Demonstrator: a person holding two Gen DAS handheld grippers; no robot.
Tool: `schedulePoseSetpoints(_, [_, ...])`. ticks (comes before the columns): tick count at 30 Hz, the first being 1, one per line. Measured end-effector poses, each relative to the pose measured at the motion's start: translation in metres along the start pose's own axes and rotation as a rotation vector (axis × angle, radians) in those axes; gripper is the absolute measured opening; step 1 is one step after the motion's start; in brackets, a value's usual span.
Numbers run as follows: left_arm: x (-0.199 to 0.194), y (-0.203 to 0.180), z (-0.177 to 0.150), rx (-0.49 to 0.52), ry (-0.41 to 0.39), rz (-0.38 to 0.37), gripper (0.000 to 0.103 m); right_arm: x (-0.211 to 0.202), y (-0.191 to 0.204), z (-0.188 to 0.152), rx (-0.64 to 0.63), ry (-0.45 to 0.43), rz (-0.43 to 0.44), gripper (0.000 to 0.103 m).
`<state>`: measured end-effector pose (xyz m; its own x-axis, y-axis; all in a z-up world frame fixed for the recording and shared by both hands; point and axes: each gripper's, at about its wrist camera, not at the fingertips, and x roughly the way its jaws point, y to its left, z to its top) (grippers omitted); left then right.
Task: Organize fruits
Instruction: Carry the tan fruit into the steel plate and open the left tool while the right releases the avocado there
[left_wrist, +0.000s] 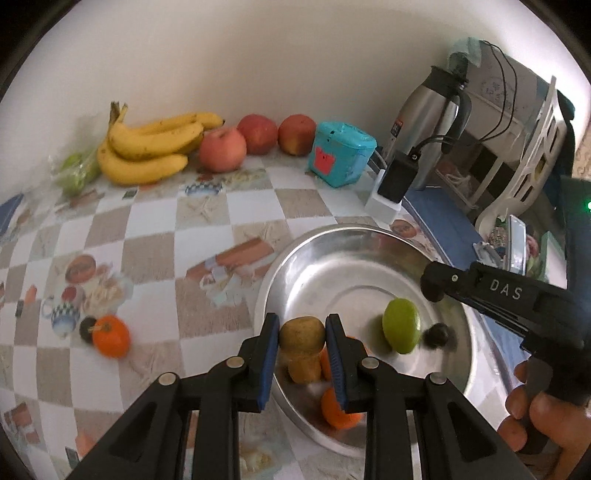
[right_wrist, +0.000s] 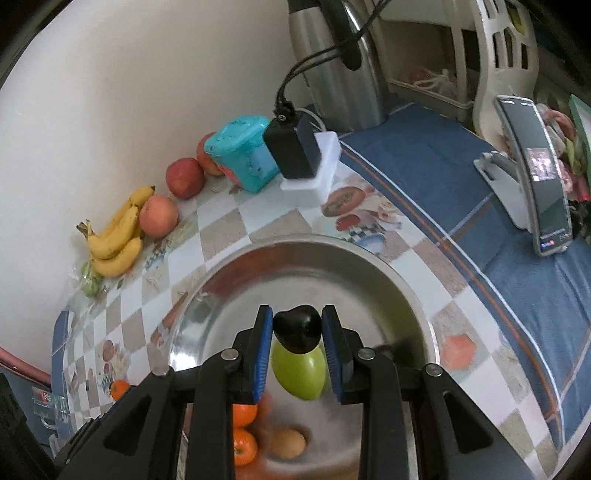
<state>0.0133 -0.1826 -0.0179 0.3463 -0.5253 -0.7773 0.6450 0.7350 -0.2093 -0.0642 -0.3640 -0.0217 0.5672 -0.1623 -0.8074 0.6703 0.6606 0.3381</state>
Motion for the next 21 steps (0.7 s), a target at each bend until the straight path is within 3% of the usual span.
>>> schedulePoseSetpoints(8, [0.017,-0.003,-0.002,0.013,-0.015,0.016,0.027,0.02,0.001,0.001,-0.022,-0.031,0.035,0.028])
schedulePoseSetpoints(21, [0.034,0.003,-0.008,-0.016,0.007,0.021,0.028,0.035,-0.008,0.0,-0.01,-0.014,-0.033,0.029])
